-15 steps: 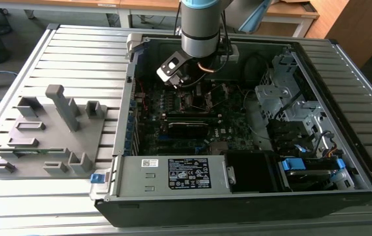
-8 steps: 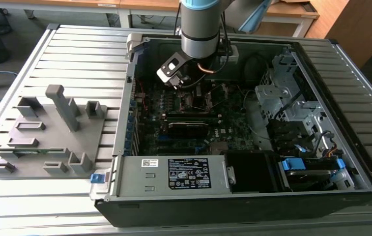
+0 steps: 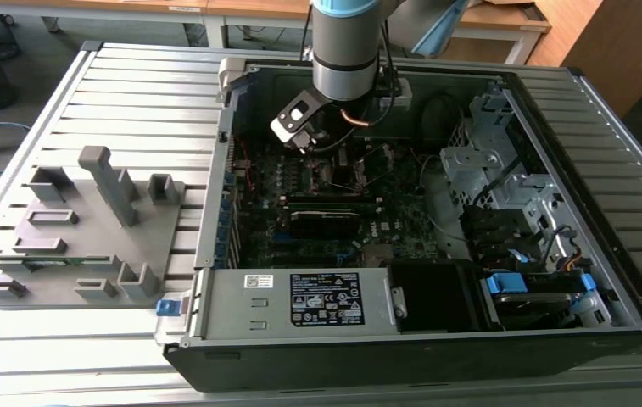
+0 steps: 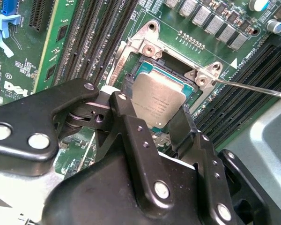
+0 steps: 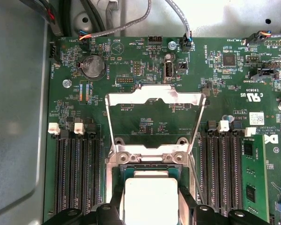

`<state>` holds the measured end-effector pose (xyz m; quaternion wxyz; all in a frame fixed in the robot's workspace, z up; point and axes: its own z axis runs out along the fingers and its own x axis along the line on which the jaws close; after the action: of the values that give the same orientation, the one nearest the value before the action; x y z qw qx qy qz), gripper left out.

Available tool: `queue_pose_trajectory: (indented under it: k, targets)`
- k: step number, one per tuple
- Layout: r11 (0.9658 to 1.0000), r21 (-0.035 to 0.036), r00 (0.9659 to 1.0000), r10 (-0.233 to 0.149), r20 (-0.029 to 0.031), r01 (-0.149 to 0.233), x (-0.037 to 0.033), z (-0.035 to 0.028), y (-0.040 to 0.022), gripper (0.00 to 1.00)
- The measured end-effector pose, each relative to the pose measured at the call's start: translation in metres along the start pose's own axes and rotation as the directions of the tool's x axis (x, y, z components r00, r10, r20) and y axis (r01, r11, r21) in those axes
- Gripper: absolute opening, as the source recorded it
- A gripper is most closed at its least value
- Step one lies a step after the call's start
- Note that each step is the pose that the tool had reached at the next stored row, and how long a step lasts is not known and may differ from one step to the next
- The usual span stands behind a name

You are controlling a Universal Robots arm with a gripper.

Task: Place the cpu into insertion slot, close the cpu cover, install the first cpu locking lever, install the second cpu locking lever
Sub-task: 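Place the cpu into insertion slot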

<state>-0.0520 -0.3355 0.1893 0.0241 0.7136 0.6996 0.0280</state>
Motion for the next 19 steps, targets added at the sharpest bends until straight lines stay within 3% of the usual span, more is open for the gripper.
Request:
queue_pose_trajectory:
  k: [11, 13, 14, 19]
  targets:
    - [1.0000, -0.0003, 1.0000, 0.000, -0.0003, 0.000, 0.0000, 0.0002, 0.0000, 0.54]
    - [1.0000, -0.0014, 1.0000, 0.000, -0.0019, 0.000, 0.0003, 0.0008, 0.0002, 0.55]
    - [1.0000, -0.0010, 1.0000, 0.000, -0.0016, 0.000, 0.0003, 0.0007, 0.0001, 0.60]
    - [1.0000, 0.0000, 1.0000, 0.000, 0.0001, 0.000, 0.0000, -0.0007, 0.0001, 0.60]
